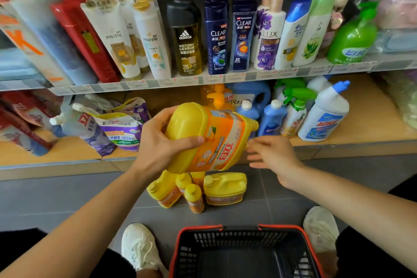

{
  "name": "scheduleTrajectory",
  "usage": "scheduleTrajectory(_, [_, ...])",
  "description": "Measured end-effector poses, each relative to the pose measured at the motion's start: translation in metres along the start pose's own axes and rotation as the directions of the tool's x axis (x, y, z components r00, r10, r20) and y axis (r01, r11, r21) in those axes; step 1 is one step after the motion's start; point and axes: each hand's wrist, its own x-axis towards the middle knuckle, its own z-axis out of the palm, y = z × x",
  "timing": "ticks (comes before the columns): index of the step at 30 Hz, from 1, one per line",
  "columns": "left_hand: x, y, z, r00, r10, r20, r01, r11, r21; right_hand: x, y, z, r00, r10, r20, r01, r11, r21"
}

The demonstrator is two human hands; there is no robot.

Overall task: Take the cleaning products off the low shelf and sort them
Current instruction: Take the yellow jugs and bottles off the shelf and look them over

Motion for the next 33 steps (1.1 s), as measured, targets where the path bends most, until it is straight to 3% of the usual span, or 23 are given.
scheduleTrajectory(1, [-0.002,0.001,0.001,1.000,0.029,0.006,-0.029,0.998,0.055,-0.001,0.000,-0.002,0.986,-0.159,-0.054,0.151,0.981,-0.119])
scheduleTrajectory(3, [-0.005,0.004,0.003,0.997,0.075,0.017,-0.076,0.986,0.145,-0.004,-0.006,-0.005,0.881,-0.472,-0.021,0.441,0.838,-0.322])
scheduleTrajectory(5, [-0.007,0.007,0.006,0.991,0.120,0.055,-0.129,0.971,0.201,-0.005,-0.016,-0.007,0.768,-0.621,0.153,0.624,0.673,-0.397])
scheduleTrajectory(6, [-0.008,0.009,0.007,0.987,0.140,0.082,-0.155,0.965,0.213,-0.004,-0.021,-0.007,0.741,-0.617,0.266,0.665,0.620,-0.416])
scheduleTrajectory(9, [-0.010,0.015,0.013,0.961,0.215,0.175,-0.250,0.945,0.210,0.000,-0.031,-0.004,0.716,-0.467,0.520,0.692,0.573,-0.439])
scheduleTrajectory(12, [-0.013,0.019,0.019,0.933,0.269,0.241,-0.315,0.932,0.178,0.003,-0.033,-0.005,0.675,-0.409,0.613,0.685,0.656,-0.317])
scheduleTrajectory(16, [-0.016,0.019,0.022,0.932,0.230,0.280,-0.282,0.946,0.162,0.001,-0.027,-0.010,0.650,-0.477,0.591,0.689,0.699,-0.194])
scheduleTrajectory(20, [-0.015,0.021,0.029,0.942,0.226,0.247,-0.254,0.964,0.085,-0.005,-0.021,-0.008,0.677,-0.489,0.549,0.701,0.656,-0.280])
scheduleTrajectory(24, [-0.017,0.022,0.037,0.922,0.320,0.218,-0.350,0.930,0.116,-0.007,-0.019,-0.005,0.690,-0.524,0.499,0.714,0.609,-0.346])
scheduleTrajectory(29, [-0.020,0.019,0.036,0.840,0.435,0.325,-0.508,0.840,0.189,-0.009,-0.024,-0.007,0.724,-0.531,0.440,0.679,0.661,-0.319])
scheduleTrajectory(33, [-0.020,0.010,0.034,0.716,0.600,0.357,-0.698,0.628,0.344,-0.009,-0.025,-0.004,0.762,-0.513,0.395,0.627,0.736,-0.254])
